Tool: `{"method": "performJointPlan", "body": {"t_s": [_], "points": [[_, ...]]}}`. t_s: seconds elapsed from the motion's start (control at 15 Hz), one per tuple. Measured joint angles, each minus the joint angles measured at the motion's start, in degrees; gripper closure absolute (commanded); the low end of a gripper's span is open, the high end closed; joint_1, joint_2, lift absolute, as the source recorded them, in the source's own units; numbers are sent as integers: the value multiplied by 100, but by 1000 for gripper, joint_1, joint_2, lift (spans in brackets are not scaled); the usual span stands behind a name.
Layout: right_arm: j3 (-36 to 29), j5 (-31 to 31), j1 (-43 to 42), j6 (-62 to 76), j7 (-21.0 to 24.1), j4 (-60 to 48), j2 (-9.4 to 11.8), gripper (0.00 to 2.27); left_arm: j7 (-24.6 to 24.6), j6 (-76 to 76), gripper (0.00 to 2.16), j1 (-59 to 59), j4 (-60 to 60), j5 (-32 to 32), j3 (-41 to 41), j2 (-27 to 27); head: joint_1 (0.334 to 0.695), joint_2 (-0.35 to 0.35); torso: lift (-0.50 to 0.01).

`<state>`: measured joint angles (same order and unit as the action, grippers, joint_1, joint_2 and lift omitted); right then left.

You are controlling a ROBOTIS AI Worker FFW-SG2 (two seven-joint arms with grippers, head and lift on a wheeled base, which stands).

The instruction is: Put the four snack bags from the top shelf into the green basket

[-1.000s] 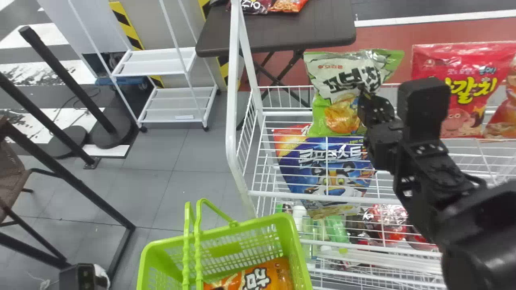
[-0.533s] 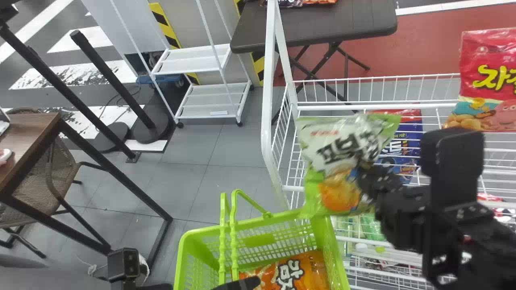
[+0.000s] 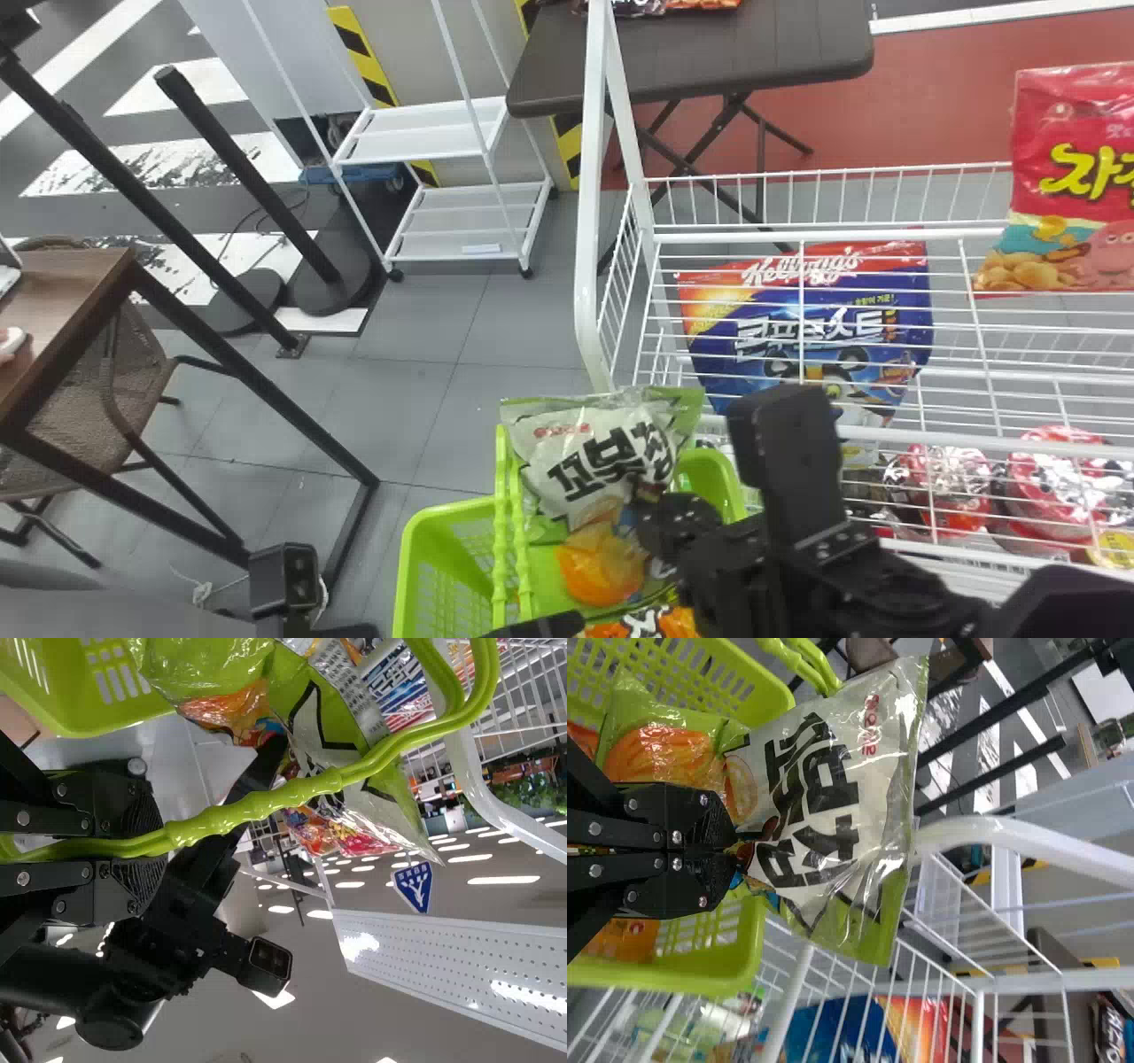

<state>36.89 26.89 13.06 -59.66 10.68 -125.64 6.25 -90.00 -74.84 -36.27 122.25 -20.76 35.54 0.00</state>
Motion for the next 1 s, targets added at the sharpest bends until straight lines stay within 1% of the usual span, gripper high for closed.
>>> {"method": "performJointPlan", "body": {"t_s": [0.07, 0.13, 0.2, 0.27, 0.47, 0.6, 0.8, 1.0], "points": [[101, 58, -27, 14, 5, 165, -24, 1963, 0, 0, 2148, -1, 9, -2, -5, 0, 695, 350, -1], [189, 90, -40, 12, 5, 305, -46, 1335, 0, 0, 2148, 1, 17, -2, -10, 0, 695, 350, -1], [259, 156, -46, -20, -1, 418, -55, 171, 0, 0, 2148, 5, 20, -2, -17, 0, 695, 350, -1], [298, 217, -53, -107, -4, 466, -51, -2, 0, 0, 2148, 11, 20, 0, -24, 0, 695, 350, -1], [304, 300, -41, -812, -13, 283, 30, 63, 0, -1, 2148, 30, 11, 14, -47, 0, 695, 350, -1], [124, 304, 70, -1263, -14, -94, 113, 63, 0, -1, 2148, 36, 0, 15, -48, 0, 695, 350, -1], [-448, 228, 301, -1611, -14, -786, 260, 53, 0, 0, 2148, 41, -11, 11, -48, 0, 695, 350, -1], [-1197, -258, 442, -1620, 5, -1292, 313, 56, 0, 0, 2148, 45, -17, 13, -48, 0, 695, 350, -1]]}}
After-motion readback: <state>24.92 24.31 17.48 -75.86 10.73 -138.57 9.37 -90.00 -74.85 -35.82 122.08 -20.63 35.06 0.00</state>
